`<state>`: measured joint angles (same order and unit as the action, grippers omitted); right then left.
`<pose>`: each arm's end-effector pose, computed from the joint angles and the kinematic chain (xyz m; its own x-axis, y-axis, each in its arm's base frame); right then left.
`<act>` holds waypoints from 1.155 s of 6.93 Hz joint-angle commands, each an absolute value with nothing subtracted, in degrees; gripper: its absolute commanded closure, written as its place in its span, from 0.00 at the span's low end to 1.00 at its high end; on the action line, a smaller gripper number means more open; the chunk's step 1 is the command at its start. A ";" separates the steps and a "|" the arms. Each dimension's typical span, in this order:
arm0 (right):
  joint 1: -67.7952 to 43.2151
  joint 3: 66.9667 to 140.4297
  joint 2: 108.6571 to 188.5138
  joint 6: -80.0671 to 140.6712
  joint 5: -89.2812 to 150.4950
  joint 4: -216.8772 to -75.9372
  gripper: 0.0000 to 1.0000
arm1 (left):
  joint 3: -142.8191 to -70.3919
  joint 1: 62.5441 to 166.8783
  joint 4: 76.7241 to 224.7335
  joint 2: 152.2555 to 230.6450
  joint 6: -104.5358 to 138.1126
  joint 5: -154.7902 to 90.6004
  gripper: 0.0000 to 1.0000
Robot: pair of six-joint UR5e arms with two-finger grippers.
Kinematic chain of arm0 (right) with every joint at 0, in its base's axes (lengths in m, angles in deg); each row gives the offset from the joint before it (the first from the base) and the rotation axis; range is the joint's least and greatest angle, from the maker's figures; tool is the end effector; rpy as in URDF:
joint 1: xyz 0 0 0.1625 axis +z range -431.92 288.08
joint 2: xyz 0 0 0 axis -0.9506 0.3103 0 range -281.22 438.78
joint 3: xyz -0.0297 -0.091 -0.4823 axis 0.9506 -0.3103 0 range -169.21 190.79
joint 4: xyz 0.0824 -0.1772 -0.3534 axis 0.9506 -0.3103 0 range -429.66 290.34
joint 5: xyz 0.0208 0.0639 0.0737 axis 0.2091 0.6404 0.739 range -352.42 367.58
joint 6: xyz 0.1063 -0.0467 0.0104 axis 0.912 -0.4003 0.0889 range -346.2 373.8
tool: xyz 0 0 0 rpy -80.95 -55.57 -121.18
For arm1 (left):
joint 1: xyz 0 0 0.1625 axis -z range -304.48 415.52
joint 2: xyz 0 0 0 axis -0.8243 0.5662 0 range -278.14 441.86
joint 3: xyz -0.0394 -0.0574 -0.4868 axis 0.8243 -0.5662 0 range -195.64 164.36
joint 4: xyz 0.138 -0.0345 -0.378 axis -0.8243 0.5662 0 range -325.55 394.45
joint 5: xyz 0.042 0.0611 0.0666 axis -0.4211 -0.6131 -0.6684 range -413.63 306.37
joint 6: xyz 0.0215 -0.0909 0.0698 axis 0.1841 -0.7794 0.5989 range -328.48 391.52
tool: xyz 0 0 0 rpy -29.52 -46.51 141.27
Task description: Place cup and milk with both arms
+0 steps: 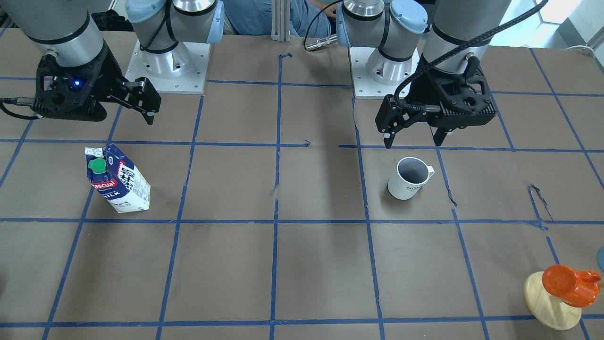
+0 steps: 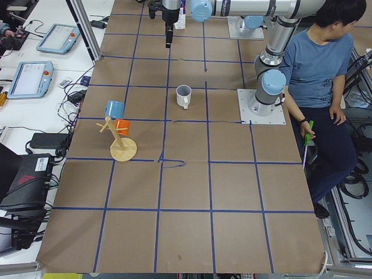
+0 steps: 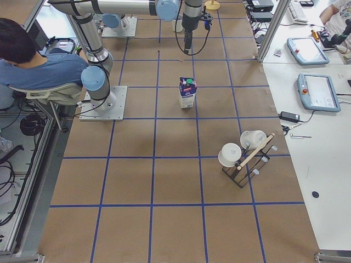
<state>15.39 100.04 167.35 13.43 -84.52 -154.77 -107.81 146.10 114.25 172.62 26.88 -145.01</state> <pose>0.1062 -0.4869 0.5240 -0.9987 0.0368 0.0359 0.0401 0.9945 0.0972 -0.1356 -0.4995 0.5316 -0.9972 -0.0732 -0.0137 -0.0709 0.9892 -0.1281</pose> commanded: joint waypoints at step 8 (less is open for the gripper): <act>7.71 108.23 164.12 0.37 -86.19 -168.86 0.00 | -129.17 142.35 96.33 180.89 29.32 -146.69 0.00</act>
<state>7.93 104.87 164.26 1.97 -86.13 -164.50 -126.87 142.89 97.42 178.89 28.71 -145.59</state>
